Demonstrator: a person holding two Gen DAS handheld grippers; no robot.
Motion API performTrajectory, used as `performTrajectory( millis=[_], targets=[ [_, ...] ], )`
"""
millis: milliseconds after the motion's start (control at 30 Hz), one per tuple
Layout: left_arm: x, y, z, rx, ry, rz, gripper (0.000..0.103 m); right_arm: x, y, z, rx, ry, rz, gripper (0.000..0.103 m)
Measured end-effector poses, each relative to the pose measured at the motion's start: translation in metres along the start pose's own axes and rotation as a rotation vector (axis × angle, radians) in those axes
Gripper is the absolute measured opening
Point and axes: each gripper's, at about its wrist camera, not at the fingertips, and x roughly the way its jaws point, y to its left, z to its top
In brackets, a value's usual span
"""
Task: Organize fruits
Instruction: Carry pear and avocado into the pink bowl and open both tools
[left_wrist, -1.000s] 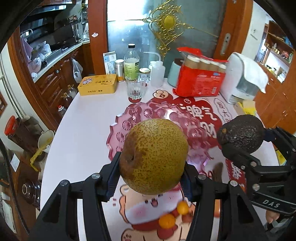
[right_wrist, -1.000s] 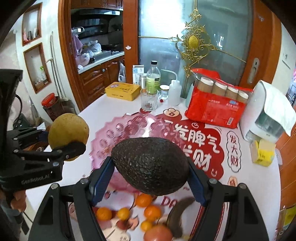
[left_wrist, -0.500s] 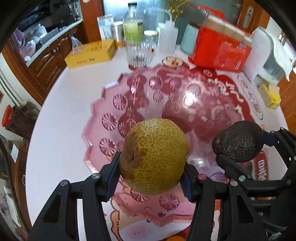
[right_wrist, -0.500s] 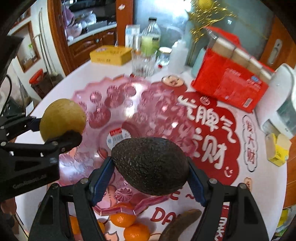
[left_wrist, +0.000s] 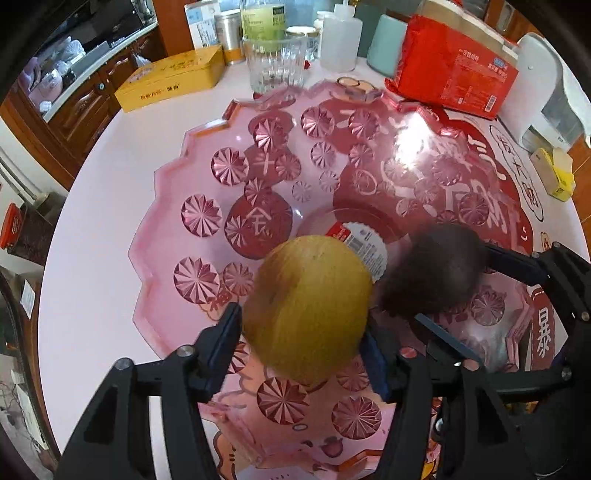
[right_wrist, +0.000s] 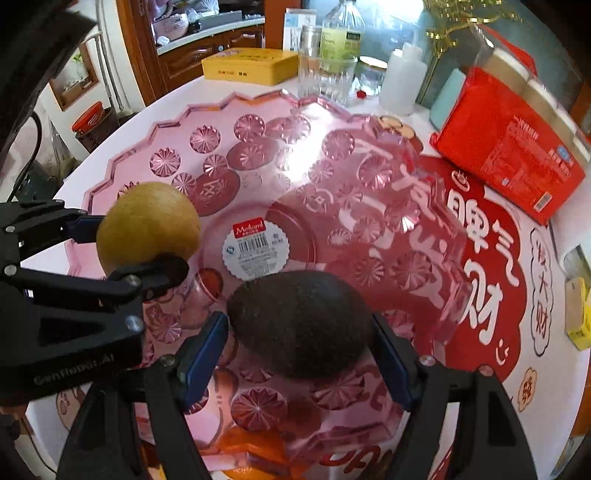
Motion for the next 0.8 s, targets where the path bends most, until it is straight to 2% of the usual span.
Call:
performTrajectory(
  millis=[33,67,100,233,400,700,800],
  targets=[
    [-0.003,0.000,0.001,-0.004,-0.009,0.005,0.073,-0.001,0.000,0.000,0.001,-0.004,-0.012,0.077],
    [-0.007,0.001,0.001,-0.012,-0.015,0.007,0.087,-0.001,-0.001,0.000,0.004,-0.008,-0.016,0.077],
    [-0.010,0.002,0.002,-0.021,-0.026,-0.001,0.091,-0.001,-0.003,0.000,0.012,-0.009,-0.007,0.077],
    [-0.016,0.006,0.002,-0.040,-0.016,-0.004,0.092,-0.003,-0.010,0.000,0.051,-0.004,0.028,0.077],
    [-0.029,0.005,-0.004,-0.028,-0.036,0.014,0.092,-0.015,-0.012,-0.003,0.060,-0.025,0.019,0.077],
    [-0.063,0.011,-0.025,-0.089,-0.123,-0.004,0.092,-0.046,-0.012,-0.012,0.116,-0.069,0.015,0.077],
    [-0.079,0.015,-0.034,-0.116,-0.161,-0.031,0.092,-0.062,-0.012,-0.018,0.149,-0.114,0.018,0.077]
  ],
)
